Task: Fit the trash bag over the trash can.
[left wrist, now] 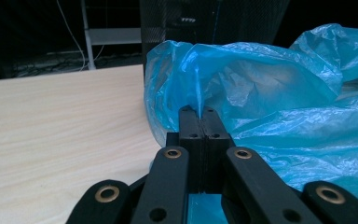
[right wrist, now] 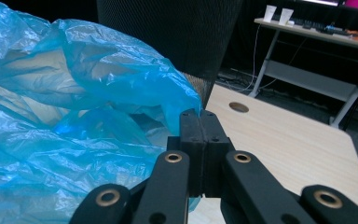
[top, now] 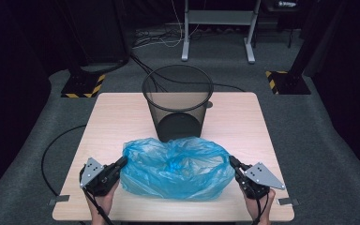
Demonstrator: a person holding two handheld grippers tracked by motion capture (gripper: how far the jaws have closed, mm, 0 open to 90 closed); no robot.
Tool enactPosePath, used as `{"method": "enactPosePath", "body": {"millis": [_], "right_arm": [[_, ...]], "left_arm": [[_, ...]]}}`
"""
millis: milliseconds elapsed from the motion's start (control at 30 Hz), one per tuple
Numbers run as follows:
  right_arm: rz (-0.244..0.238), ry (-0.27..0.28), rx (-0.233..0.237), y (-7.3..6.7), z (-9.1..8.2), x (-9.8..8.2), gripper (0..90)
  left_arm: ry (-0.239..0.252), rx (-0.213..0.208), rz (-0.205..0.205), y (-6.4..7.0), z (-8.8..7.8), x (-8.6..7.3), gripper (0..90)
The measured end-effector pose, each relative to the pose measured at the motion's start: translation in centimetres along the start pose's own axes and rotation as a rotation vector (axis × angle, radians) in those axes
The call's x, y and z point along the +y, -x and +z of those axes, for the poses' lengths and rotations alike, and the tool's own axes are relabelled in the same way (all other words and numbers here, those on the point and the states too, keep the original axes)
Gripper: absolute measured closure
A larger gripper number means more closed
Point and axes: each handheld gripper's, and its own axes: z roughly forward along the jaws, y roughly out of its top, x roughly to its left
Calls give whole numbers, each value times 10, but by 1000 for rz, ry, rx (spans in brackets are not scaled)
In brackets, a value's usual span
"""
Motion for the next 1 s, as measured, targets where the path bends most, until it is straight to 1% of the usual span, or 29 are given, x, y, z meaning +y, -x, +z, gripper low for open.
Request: {"method": "enactPosePath", "body": {"millis": [233,333,433,500,533,667,867,1000], "right_arm": [[-22,44,-21,3,-9,19,900],[-26,61,-28,5,-12,26,900],[-29,80,-34,7,-16,33,900],[-32,85,-35,8,-17,35,900],[-38,98,-41,8,-20,40,900],[-56,118,-47,9,-24,50,900],[-83,156,-57,8,-31,71,900],[-102,180,-69,9,-35,85,900]], "left_arm": [[32,3,16,1,-5,14,897],[50,0,16,2,-8,20,897],[67,2,29,3,-12,27,897],[74,0,30,3,-13,30,897],[85,2,38,4,-15,35,897],[115,-2,54,6,-18,48,897],[154,-2,97,13,-22,69,897],[185,-3,114,15,-26,84,897]]}}
